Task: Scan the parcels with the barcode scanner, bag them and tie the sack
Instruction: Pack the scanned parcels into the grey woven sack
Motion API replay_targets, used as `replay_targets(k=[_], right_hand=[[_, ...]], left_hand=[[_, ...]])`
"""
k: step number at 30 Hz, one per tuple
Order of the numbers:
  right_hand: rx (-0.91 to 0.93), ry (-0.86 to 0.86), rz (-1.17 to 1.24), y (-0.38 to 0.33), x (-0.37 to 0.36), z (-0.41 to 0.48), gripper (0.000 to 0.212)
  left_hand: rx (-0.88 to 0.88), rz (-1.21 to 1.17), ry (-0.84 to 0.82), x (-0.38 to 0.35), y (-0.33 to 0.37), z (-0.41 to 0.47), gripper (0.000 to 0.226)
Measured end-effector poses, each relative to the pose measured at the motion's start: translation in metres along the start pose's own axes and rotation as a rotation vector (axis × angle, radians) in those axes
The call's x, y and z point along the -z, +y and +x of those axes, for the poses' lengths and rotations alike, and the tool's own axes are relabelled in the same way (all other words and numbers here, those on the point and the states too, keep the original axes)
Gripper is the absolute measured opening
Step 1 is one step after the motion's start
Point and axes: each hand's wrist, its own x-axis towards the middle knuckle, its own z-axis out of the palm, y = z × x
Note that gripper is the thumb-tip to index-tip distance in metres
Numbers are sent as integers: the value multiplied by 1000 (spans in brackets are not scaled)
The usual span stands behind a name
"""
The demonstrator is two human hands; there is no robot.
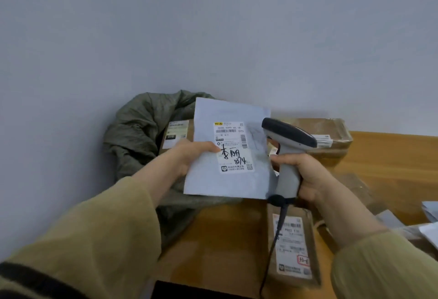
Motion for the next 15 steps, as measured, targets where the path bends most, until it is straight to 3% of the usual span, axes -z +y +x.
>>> replay_targets(k=[2,7,9,10,12,15], right_hand=[[10,22,-8,2,-19,7,33],[-34,-4,100,16,-46,23,55],[-76,12,115,23,-55,27,62],[-92,23,119,26,-58,29,62],[-101,20,140,33,-60,31,49],[-103,53,160,40,-53,27,32]], left_hand=[[-75,-10,115,33,15,1,29],[-194,167,355,95,36,27,71],[-210,578,491,102,31,41,108],[-236,840,547,101,25,47,115],[-335,1252,506,89,6,58,93],[-362,1474,205,72,-24,76,67]])
